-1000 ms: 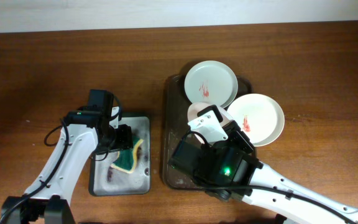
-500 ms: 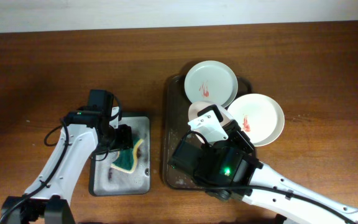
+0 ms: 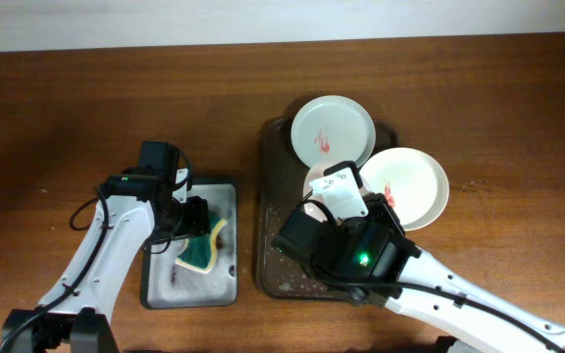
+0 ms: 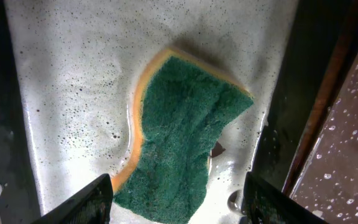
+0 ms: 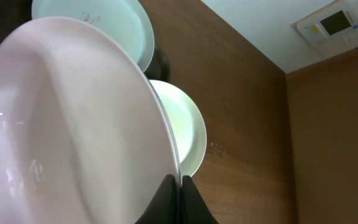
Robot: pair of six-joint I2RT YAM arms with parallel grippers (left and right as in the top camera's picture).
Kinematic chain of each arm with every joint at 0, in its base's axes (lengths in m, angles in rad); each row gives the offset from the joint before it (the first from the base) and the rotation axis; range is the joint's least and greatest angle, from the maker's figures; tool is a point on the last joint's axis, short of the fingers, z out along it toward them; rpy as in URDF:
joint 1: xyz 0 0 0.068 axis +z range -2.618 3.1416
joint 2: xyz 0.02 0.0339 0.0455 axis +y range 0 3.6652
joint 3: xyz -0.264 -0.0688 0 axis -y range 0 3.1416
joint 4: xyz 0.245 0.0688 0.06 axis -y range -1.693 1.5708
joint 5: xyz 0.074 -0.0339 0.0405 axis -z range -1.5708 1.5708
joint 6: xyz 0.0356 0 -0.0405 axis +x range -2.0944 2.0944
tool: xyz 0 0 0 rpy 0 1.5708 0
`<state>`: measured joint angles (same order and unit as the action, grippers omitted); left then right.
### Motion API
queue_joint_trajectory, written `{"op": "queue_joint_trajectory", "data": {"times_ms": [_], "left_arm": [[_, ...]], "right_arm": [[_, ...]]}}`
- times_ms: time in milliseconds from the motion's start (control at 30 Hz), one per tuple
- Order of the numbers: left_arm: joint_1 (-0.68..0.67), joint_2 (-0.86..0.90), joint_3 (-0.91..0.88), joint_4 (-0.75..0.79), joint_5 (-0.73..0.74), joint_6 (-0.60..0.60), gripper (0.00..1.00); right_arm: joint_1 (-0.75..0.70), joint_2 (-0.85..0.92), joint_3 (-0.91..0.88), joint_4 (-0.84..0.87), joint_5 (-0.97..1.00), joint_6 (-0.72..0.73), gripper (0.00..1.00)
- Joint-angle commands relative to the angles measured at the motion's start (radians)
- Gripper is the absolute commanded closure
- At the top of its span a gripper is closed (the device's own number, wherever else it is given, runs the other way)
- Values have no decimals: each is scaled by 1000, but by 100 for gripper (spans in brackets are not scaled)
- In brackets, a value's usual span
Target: Clean dirty plates on tray and stack at the side
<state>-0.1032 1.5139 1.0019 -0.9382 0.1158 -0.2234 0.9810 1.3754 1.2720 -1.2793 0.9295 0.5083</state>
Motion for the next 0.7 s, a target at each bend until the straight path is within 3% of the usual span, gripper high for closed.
{"op": "queue_joint_trajectory", "data": {"times_ms": [0, 133, 200, 300, 333, 467, 500, 567, 667], "left_arm": [[8, -6, -3, -1, -4, 13, 34], [8, -6, -3, -1, -4, 13, 35], [8, -6, -3, -1, -4, 13, 34], [8, -6, -3, -1, -4, 13, 34], [8, -6, -3, -1, -4, 13, 34], [8, -6, -3, -2, -4, 13, 34], [8, -6, -3, -1, -4, 13, 34], [8, -6, -3, -1, -4, 13, 34], [8, -6, -3, -1, -4, 13, 33]], "right_arm": [[-8, -6, 18, -3, 8, 24, 96], [-8, -6, 18, 3, 0, 25, 96], [-16, -6, 18, 1, -16, 106, 96], [-161, -12, 19, 20, -185, 136, 96], [-277, -22, 26, 27, -289, 114, 96], [-769, -61, 48, 137, -913, -222, 96], [-981, -60, 48, 162, -1108, -272, 96], [-1263, -44, 48, 187, -1241, -276, 96], [-1625, 18, 47, 242, -1262, -256, 96]]}}
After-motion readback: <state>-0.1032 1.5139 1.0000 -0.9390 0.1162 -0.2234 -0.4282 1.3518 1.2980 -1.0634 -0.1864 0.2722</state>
